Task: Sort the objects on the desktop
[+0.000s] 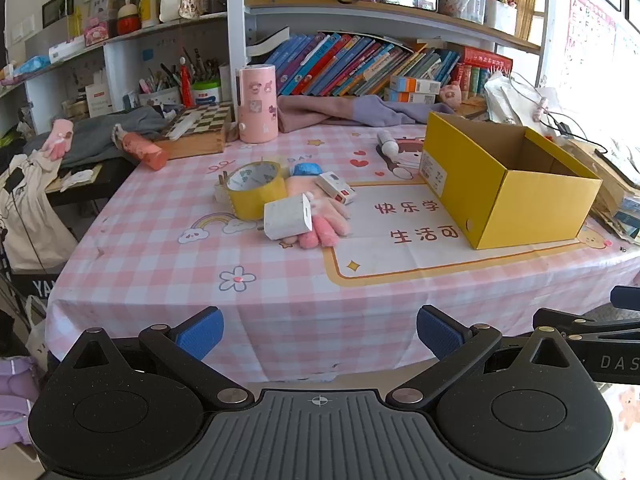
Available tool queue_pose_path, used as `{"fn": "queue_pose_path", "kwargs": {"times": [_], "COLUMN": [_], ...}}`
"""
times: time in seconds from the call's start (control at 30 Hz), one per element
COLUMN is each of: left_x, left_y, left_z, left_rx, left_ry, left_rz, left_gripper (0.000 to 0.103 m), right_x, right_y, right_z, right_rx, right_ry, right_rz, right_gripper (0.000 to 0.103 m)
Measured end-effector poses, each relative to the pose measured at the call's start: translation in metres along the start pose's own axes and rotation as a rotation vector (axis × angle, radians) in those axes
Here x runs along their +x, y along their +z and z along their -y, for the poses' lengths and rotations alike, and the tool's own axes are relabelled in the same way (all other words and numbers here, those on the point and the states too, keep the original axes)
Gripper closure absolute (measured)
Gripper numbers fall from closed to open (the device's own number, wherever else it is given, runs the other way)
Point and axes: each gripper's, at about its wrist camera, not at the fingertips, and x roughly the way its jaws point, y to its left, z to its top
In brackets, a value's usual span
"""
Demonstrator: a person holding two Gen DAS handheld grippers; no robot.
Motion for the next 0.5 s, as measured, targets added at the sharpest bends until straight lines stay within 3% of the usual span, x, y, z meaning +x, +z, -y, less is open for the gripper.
{"fn": "queue_pose_path", "kwargs": {"times": [0.5], "left_x": [0.0048], "left_y": [0.0032], "left_z": [-0.0035], "left_rx": [0.001], "left_ry": [-0.001], "left_rz": [-0.011], "left_gripper": [0.0], "right_x": [0.0059], "right_y": [0.0012], "right_z": [-0.0004], "right_rx": [0.006], "right_ry": [0.003], "right_rz": [-0.013], "right_gripper": [0.002]}}
